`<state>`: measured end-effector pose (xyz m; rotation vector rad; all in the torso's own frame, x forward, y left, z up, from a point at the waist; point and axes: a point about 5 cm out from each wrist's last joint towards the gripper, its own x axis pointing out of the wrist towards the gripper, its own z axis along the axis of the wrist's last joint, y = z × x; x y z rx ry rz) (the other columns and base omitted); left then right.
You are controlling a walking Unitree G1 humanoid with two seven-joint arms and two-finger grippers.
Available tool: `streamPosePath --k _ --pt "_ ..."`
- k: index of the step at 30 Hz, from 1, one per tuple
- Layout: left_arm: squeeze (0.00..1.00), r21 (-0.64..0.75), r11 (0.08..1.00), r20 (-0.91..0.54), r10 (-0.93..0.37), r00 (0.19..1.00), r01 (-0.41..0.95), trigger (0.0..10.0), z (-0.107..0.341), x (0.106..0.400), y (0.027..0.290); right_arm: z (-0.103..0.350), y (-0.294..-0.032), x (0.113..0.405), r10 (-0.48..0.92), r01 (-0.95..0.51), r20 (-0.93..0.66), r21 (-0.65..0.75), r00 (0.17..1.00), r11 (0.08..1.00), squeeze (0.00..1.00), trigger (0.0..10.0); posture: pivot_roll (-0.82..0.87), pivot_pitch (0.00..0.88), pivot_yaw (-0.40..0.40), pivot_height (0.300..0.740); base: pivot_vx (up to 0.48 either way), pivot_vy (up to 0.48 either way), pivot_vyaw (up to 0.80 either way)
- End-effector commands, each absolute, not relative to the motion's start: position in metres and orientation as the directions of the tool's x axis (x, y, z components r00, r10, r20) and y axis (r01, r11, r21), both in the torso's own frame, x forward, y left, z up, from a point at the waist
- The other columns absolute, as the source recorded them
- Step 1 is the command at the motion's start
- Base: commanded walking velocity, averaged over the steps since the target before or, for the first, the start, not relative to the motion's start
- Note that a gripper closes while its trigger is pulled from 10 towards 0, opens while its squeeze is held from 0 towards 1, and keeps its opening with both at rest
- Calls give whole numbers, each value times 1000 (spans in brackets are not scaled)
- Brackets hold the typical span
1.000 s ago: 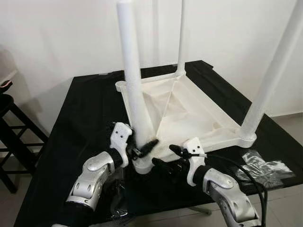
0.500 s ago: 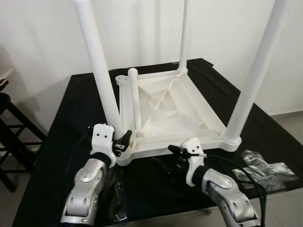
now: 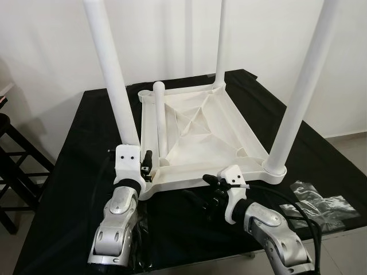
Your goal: Building children table
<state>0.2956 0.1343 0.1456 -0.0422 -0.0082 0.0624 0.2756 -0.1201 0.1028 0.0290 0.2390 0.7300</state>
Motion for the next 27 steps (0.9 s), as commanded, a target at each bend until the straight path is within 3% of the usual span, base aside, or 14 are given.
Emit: streamPosePath --k 1,5,6,7,8,10,12,16,19,27 --pt "0 -51 988 -18 145 989 -146 0 140 290 151 99 -119 274 668 -657 -214 130 713 743 0 10000 -130 0 49 740 0 0 0" --pt "0 -108 994 49 35 998 -30 0 148 290 142 99 -119 274 669 -657 -214 135 711 742 0 10000 -135 0 48 740 0 0 0" --pt "0 -124 947 160 -275 948 296 0 159 281 122 99 -119 274 670 -657 -213 138 711 741 0 10000 -137 0 46 740 0 0 0" --pt "0 -109 850 237 -482 843 516 0 166 270 108 99 -119 274 670 -657 -212 141 711 741 0 10000 -137 0 46 740 0 0 0" --pt "0 -109 850 237 -482 843 516 0 166 270 108 99 -119 274 670 -657 -212 141 711 741 0 10000 -137 0 46 740 0 0 0" --pt "0 -89 533 254 -805 536 842 0 163 239 93 99 -119 274 671 -656 -210 145 711 741 0 10000 -133 0 38 740 0 0 0" --pt "0 -98 354 156 -918 365 930 0 148 228 90 99 -119 275 672 -655 -209 152 710 740 0 10000 -132 0 33 740 0 0 0" --pt "0 -90 311 104 -942 319 946 0 141 227 89 99 -119 275 673 -655 -210 155 709 739 0 10000 -132 0 33 740 0 0 0" --pt "0 -74 216 70 -973 221 974 0 139 234 77 99 -120 276 673 -656 -210 155 709 739 0 10000 -153 0 38 740 0 0 0" --pt "0 -43 163 102 -981 167 986 0 143 244 64 99 -121 275 671 -656 -212 146 710 740 0 10000 -161 0 37 740 0 0 0"
